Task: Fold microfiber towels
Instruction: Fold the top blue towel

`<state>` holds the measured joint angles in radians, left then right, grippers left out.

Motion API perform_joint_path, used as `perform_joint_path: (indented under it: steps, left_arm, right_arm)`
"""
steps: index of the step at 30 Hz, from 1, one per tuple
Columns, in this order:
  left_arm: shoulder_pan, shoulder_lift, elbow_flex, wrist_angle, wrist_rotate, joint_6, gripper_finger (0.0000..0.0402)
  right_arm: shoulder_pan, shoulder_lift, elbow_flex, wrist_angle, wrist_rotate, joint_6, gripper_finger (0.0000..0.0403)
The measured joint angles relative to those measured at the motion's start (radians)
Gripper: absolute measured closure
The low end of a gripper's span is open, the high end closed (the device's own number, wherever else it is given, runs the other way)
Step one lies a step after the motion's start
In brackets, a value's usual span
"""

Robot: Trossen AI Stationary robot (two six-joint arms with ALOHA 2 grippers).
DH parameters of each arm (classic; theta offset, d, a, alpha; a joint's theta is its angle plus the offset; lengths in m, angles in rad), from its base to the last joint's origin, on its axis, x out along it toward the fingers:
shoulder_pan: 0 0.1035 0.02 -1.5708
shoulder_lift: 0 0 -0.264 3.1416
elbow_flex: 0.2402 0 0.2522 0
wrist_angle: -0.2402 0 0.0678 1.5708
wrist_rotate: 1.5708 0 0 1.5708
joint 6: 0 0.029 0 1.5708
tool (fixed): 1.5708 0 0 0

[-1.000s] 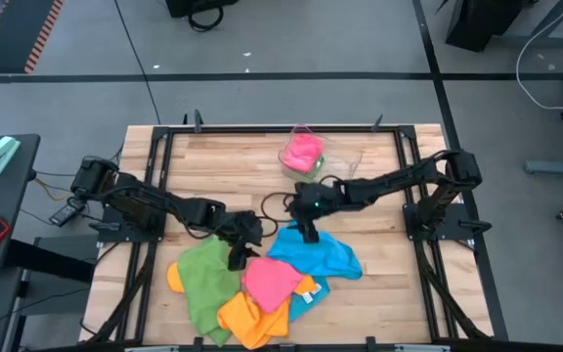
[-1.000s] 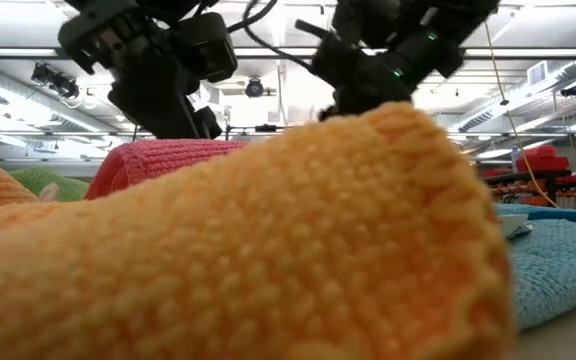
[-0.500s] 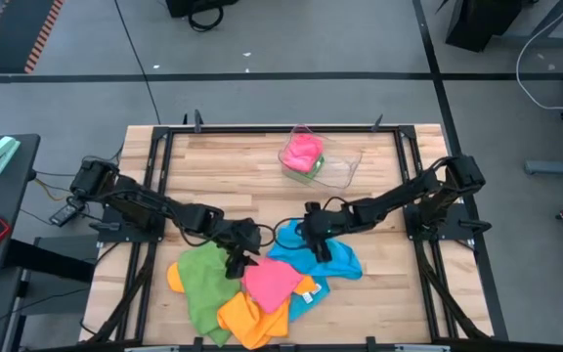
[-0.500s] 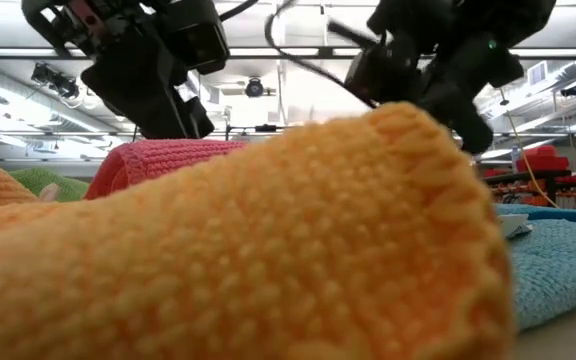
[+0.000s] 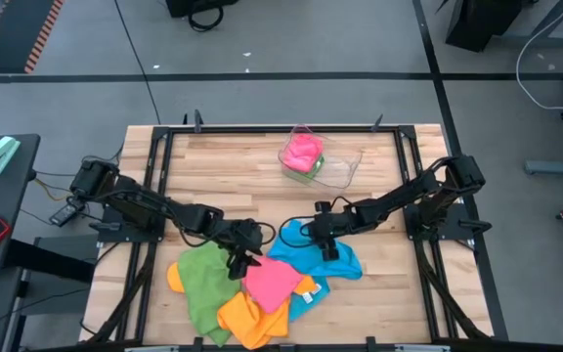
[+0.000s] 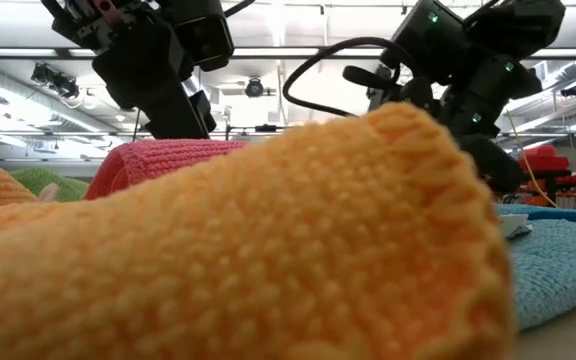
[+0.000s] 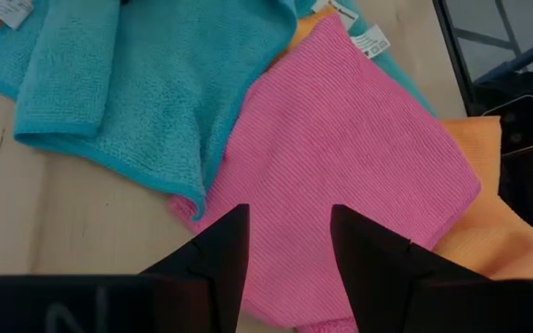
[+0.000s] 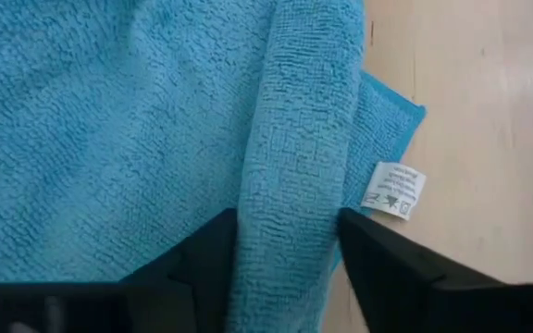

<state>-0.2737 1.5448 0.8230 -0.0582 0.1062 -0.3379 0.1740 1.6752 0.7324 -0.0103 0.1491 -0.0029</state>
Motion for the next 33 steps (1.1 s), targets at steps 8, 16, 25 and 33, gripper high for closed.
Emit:
perform_joint_path:
  steps: [8, 16, 25, 33]
  left_arm:
    - [0.002, 0.0, 0.0, 0.003, -0.02, -0.018, 0.0239]
    - [0.002, -0.016, 0.001, -0.008, -0.08, -0.019, 0.0239]
    - [-0.006, -0.12, 0.002, -0.028, -0.111, -0.017, 0.0239]
    - [-0.004, -0.183, 0.002, -0.107, -0.225, -0.03, 0.0239]
  right_arm:
    - [-0.001, -0.011, 0.032, 0.0, 0.041, -0.043, 0.0386]
    - [-0.026, -0.108, 0.182, -0.127, 0.088, -0.142, 0.0392]
    - [-0.043, -0.224, 0.351, -0.286, 0.111, -0.273, 0.0392]
    - [-0.103, -0.239, 0.408, -0.281, 0.15, -0.409, 0.0392]
